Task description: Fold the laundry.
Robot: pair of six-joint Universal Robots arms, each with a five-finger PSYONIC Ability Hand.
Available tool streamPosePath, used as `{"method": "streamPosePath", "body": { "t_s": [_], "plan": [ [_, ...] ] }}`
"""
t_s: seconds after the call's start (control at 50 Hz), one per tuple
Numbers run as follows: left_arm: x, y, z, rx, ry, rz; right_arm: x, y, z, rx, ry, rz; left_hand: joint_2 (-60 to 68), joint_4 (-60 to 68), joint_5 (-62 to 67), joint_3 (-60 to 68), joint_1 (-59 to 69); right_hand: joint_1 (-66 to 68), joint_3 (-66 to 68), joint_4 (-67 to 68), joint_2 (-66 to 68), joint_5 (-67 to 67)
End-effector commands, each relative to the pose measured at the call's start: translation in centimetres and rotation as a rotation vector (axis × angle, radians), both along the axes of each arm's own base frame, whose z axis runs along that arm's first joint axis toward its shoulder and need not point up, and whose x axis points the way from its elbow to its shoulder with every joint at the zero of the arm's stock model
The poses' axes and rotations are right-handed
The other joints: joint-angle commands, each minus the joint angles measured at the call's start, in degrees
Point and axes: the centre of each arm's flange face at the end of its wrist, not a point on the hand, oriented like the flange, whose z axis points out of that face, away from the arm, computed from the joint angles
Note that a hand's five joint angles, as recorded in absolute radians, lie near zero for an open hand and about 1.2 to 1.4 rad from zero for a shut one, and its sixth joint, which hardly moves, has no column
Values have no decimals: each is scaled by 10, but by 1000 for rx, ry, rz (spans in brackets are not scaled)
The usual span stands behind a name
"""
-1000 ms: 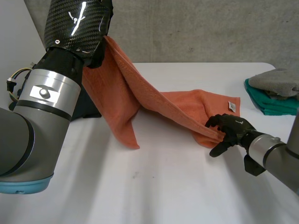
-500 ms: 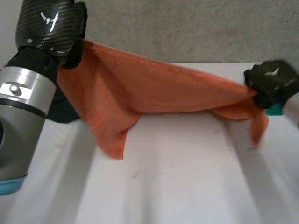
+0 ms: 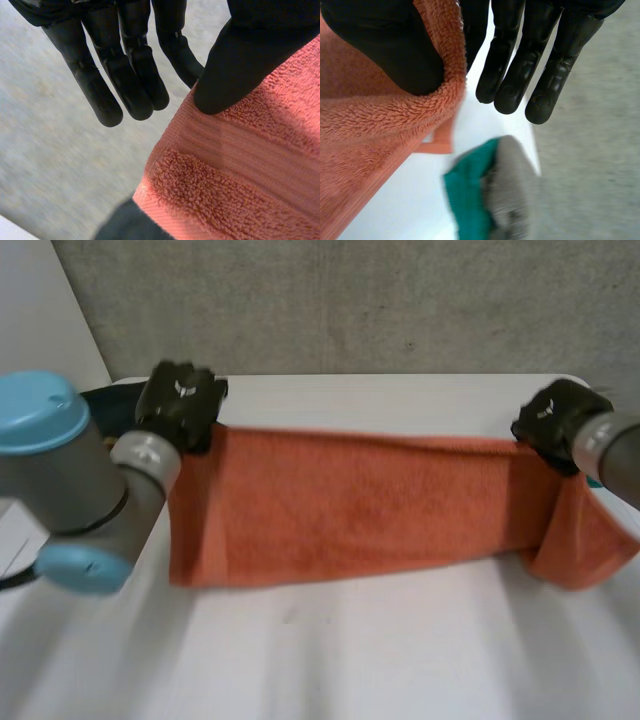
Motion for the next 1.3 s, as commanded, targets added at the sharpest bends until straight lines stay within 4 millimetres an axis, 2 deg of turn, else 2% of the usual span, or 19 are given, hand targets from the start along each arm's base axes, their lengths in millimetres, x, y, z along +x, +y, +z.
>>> {"method": "streamPosePath", "body": {
  "t_s": [0.02,0.04,0.06,0.12,0.18,0.26,0.32,0.34,0.36,0.52,0.66,0.7,0.72,0.74,0.78,0.92,1.02,1.12,1.3],
  "plan": [
    [-22,-58,122,-593,165,50,21,-71,83,-667,-151,-12,113,111,142,115,140,240,122,118,125,134],
    [-22,-57,134,-640,191,52,23,-75,106,-823,-189,-1,113,111,142,115,140,240,122,118,125,134],
    [-22,-56,149,-709,234,57,24,-75,115,-882,-204,4,113,111,142,115,140,240,122,118,125,134],
    [-22,-52,160,-767,277,66,26,-68,135,-1002,-230,39,113,111,142,115,140,240,122,118,125,134],
    [-21,-45,157,-748,282,76,29,-62,130,-971,-223,67,113,111,142,115,140,240,122,118,125,134],
    [-11,-31,137,-669,257,74,33,-50,109,-863,-212,85,113,111,142,115,140,240,122,118,125,134],
    [-5,-18,108,-578,218,64,33,-39,79,-727,-183,94,113,111,142,115,140,240,122,118,125,134],
    [-3,-16,100,-554,207,64,31,-34,59,-644,-167,92,113,111,142,115,140,240,122,118,125,134],
    [-1,-9,83,-502,185,58,30,-33,50,-608,-158,91,113,111,142,115,140,240,122,118,125,134],
    [10,22,-10,-241,57,41,23,7,-44,-255,-92,104,113,111,142,115,140,240,122,118,125,134],
    [15,36,-52,-119,0,35,20,25,-105,-34,-151,78,113,111,142,115,140,240,122,118,125,134],
    [15,38,-59,-98,-9,31,19,26,-111,5,-200,59,113,111,142,115,140,63,-55,-59,-52,-43],
    [16,39,-60,-97,-10,33,18,27,-112,19,-228,47,113,111,142,115,140,-61,-179,-183,-176,-167],
    [17,39,-59,-96,-9,36,15,26,-114,47,-289,17,113,111,142,115,140,-290,-408,-413,-406,-396],
    [19,39,-56,-102,-6,42,12,27,-115,75,-351,-13,113,111,142,115,140,-383,-501,-506,-499,-489],
    [28,40,-37,-138,18,65,-15,17,-79,99,-675,-130,113,111,142,115,140,-410,-528,-533,-526,-516],
    [31,45,-31,-139,49,62,-37,14,-73,220,-824,-199,113,111,142,115,140,-409,-527,-531,-524,-515],
    [32,48,-29,-129,78,52,-61,12,-71,363,-847,-248,113,111,142,115,140,-400,-518,-523,-516,-506],
    [33,50,-31,-107,74,50,-72,3,-64,316,-666,-190,113,111,142,115,140,-383,-502,-506,-499,-490]
  ]
}}
